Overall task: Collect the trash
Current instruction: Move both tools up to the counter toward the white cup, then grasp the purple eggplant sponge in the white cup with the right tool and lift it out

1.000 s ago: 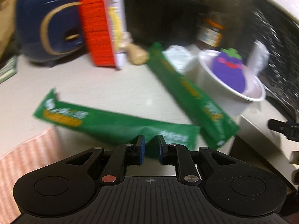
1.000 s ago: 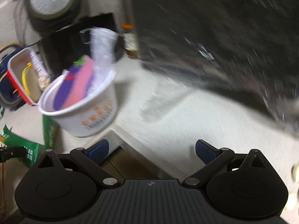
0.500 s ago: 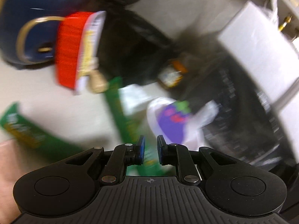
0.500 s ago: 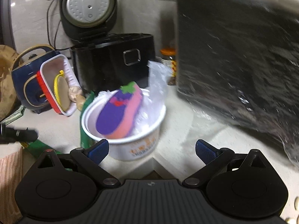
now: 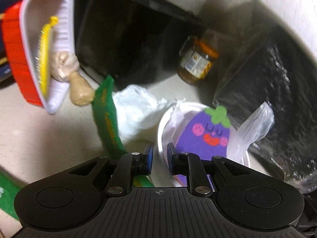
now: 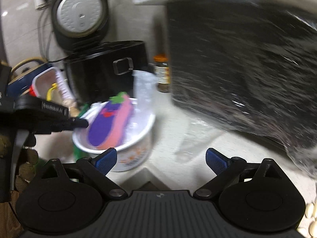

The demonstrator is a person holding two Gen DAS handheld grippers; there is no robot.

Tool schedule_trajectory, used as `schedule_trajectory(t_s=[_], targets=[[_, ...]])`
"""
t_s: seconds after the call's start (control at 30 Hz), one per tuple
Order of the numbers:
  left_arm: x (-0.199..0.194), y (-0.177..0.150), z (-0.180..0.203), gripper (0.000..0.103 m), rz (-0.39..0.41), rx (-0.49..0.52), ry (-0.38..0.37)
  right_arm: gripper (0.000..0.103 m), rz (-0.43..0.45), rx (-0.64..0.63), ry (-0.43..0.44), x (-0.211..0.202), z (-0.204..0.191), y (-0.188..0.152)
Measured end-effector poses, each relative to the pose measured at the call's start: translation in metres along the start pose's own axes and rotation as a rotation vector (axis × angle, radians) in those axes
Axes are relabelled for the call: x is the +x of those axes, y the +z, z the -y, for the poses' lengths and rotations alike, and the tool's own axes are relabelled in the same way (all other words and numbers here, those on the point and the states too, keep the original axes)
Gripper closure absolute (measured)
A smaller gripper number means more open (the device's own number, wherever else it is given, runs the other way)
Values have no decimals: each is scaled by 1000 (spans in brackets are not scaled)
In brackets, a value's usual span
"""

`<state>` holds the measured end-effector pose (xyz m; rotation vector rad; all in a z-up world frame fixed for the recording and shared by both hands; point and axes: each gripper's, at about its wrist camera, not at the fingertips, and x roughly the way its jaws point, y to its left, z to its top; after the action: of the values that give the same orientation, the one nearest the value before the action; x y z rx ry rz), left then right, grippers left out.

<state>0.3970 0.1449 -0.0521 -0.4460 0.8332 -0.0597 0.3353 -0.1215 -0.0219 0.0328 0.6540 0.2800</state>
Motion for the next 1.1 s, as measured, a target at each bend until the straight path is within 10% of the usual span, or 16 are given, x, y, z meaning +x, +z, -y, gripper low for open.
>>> schedule_trajectory(t_s=[0.3,0.83,1.0,1.1], targets=[[-28,-4,-21,84,59,-104,-90,22,55,-118,152,8,-33,30],[-100,-43,-91,84,139,-286,-95,14,-320,-107,69,156,-95,68],[-108,-59,-112,84,142,-348,-76,59,-303,-143,137,150,-106,73],[-113,-64,-122,84,151,-375,-65,65,-278,-157,164,142,-110,79]])
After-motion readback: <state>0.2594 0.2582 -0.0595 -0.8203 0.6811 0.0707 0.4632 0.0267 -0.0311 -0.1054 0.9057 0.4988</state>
